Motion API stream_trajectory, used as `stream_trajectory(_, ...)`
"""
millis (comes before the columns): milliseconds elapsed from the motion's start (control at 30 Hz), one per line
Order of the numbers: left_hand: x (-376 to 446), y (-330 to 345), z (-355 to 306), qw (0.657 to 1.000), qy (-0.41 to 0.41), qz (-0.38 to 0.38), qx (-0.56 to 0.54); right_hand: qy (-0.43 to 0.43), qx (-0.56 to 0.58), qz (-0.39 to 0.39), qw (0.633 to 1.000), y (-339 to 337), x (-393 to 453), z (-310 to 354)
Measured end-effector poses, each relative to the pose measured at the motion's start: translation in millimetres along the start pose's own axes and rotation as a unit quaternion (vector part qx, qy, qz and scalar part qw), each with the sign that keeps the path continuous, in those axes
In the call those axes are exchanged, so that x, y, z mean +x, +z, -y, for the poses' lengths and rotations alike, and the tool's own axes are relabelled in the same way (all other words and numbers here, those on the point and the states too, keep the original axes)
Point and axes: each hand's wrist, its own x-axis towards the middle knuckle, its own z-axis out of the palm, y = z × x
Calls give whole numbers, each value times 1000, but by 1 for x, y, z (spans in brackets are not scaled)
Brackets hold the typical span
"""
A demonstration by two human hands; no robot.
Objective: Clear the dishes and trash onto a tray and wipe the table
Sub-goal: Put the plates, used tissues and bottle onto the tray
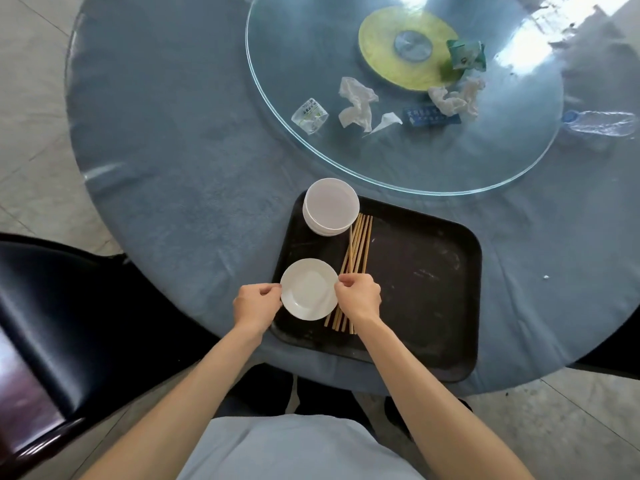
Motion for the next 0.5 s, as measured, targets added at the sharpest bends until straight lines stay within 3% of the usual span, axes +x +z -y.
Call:
stream_trajectory(133,1,-3,-1,997,-31,26,-58,0,11,5,1000,-4,-3,0)
stream_trajectory(233,0,-7,-9,998,-25,38,-40,-11,21,17,1000,-10,-3,0)
stream_trajectory(400,-1,-20,-34,992,80,71,62,-44,34,-7,998,-28,-4,5)
stream_trajectory(500,-1,-22,-54,981,146,49,114,-62,42,-24,997,-44,-5,8)
